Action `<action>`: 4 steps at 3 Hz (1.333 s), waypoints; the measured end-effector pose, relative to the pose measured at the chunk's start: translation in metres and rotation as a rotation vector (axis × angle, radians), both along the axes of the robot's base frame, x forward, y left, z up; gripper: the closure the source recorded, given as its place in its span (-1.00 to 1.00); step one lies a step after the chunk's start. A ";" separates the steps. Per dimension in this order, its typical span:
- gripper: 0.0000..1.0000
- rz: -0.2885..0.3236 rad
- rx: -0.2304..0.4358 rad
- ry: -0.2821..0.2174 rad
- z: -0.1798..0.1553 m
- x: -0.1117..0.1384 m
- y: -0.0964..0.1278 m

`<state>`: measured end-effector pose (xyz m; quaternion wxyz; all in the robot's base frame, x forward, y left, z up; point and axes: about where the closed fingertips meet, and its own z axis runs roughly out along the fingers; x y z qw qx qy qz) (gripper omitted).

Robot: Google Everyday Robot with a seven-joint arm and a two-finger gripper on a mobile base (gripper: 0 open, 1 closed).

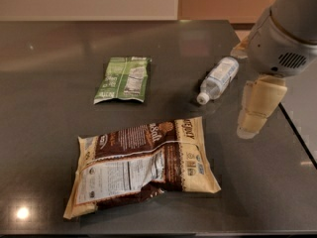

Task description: Pick brown chip bag

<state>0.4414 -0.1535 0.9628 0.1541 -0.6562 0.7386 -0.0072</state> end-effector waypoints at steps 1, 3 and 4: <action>-1.00 0.079 0.004 0.039 -0.015 -0.009 0.036; -1.00 0.216 -0.036 0.103 -0.047 -0.038 0.097; -1.00 0.254 -0.063 0.129 -0.063 -0.048 0.117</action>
Offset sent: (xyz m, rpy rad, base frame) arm -0.0481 0.1071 -0.0557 -0.0320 0.1515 0.2542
